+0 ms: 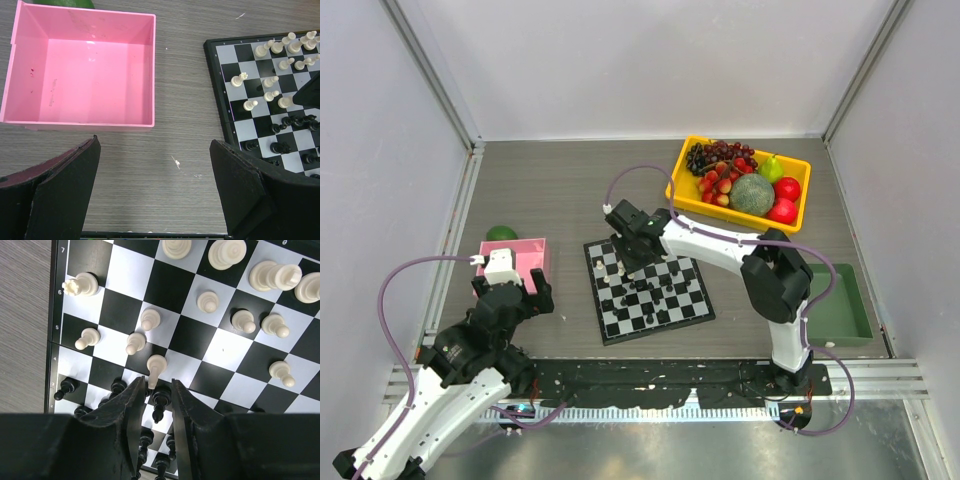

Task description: Set up the chess pieces on the board

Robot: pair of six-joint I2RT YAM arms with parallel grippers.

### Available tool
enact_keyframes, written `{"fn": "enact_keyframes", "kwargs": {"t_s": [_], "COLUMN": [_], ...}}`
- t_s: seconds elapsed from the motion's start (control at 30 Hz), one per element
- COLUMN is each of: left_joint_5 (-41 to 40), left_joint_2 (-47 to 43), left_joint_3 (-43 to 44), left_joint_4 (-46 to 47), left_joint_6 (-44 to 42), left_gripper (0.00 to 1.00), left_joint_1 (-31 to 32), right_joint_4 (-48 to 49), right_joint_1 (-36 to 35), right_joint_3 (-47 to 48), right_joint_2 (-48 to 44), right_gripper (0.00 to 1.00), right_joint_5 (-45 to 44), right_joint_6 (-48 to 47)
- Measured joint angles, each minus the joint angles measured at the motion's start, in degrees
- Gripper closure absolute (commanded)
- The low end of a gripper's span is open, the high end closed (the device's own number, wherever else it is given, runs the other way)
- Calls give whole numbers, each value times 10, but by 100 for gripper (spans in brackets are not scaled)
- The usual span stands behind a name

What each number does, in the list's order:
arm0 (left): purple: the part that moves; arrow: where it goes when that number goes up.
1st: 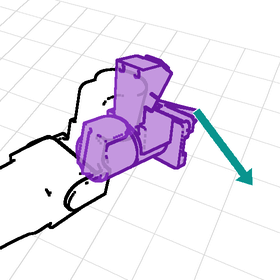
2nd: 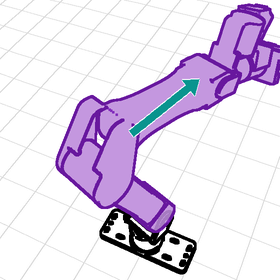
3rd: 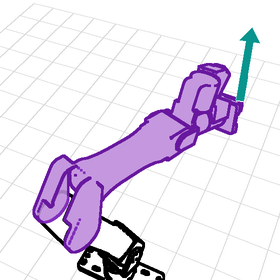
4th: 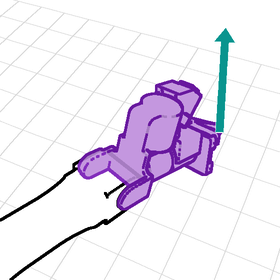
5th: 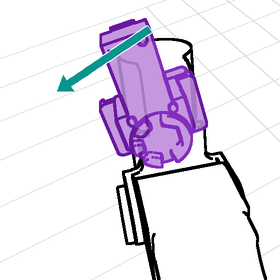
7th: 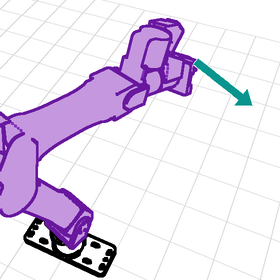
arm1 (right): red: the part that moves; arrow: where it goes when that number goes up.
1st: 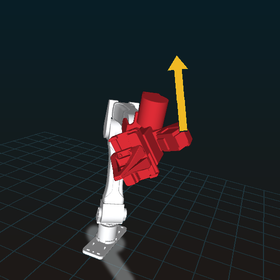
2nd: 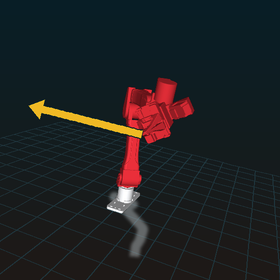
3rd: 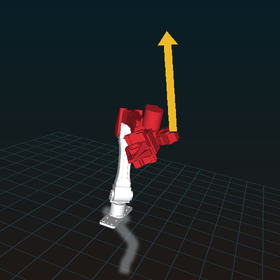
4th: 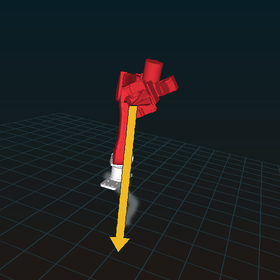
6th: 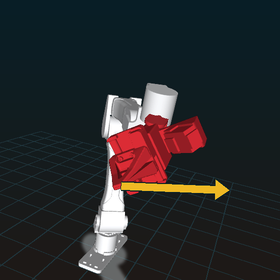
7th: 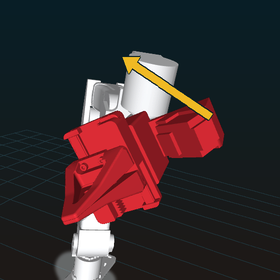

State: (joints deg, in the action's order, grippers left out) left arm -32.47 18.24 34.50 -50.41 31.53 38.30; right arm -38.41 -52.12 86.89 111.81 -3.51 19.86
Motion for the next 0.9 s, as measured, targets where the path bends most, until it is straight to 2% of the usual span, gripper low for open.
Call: {"fn": "enact_keyframes", "kwargs": {"t_s": [0.07, 0.17, 0.5, 0.67, 0.77, 0.83, 0.9], "left_joint_5": [0, 0, 0, 0, 0, 0, 0], "left_joint_2": [0, 0, 0, 0, 0, 0, 0], "left_joint_3": [0, 0, 0, 0, -1, -1, -1], "left_joint_4": [0, 0, 0, 0, 0, 0, 0], "left_joint_6": [0, 0, 0, 0, 0, 0, 0], "left_gripper": [1, 1, 1, 1, 1, 1, 1], "left_joint_1": [0, 0, 0, 0, 0, 0, 0], "right_joint_4": [0, 3, 6, 6, 6, 7, 6], "right_joint_1": [1, 1, 2, 2, 3, 3, 3], "right_joint_3": [0, 0, 1, 2, 2, 2, 2], "right_joint_2": [2, 4, 9, 11, 12, 12, 12], "right_gripper": [69, 76, 72, 79, 78, 72, 73], "right_joint_5": [0, 2, 9, 13, 13, 13, 13], "right_joint_6": [0, 0, 0, 0, 0, 0, 0]}}
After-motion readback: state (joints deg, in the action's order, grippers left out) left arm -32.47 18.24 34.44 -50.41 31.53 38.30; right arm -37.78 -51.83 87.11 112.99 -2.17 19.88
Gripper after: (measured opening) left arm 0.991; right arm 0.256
